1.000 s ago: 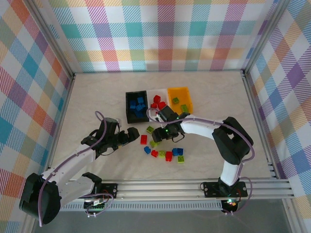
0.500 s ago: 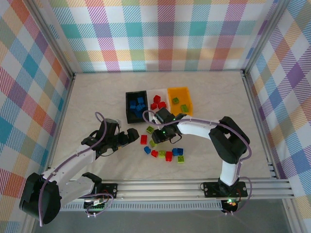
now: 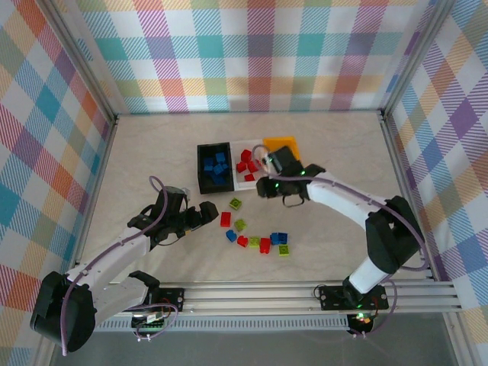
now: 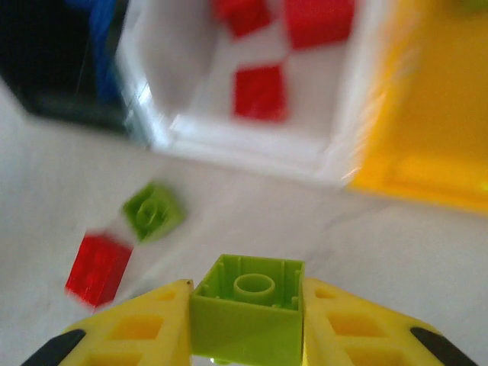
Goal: Sort the legos into containers by color
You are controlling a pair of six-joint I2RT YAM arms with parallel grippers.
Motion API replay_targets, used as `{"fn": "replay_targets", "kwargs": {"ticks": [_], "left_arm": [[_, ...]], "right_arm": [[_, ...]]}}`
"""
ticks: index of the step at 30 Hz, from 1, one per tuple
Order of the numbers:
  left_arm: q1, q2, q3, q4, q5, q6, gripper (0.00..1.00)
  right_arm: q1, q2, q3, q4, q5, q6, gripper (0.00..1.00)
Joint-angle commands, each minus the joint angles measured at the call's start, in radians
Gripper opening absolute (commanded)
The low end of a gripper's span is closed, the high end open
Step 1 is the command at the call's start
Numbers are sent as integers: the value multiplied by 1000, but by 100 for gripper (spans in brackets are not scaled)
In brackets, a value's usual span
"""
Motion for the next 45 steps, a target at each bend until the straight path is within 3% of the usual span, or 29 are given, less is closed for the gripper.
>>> {"fn": "replay_targets", "kwargs": {"ticks": [1, 8, 14, 19, 26, 32, 38, 45], "left_arm": [[12, 2, -14, 3, 0, 0, 100], [11, -16, -17, -2, 7, -6, 100], [11, -37, -9, -27, 11, 6, 100], [11, -45, -9, -22, 8, 5, 100], [12, -19, -10, 6, 20, 9, 100], [14, 28, -25, 66, 31, 13, 100], [20, 42, -37, 84, 30, 13, 100], [28, 41, -38, 71, 32, 22, 100]], "right_arm": [[-90, 69, 87, -9, 31, 24, 34], [-182, 335, 365, -74, 59, 50, 37], [-201, 368, 442, -89, 34, 65, 62], [-175, 216, 306, -100, 17, 76, 70], [-79, -123, -161, -171, -32, 141, 75], [121, -323, -415, -317, -19, 267, 76], [267, -336, -450, -344, 21, 318, 76], [303, -217, -419, -237, 18, 309, 72]]}}
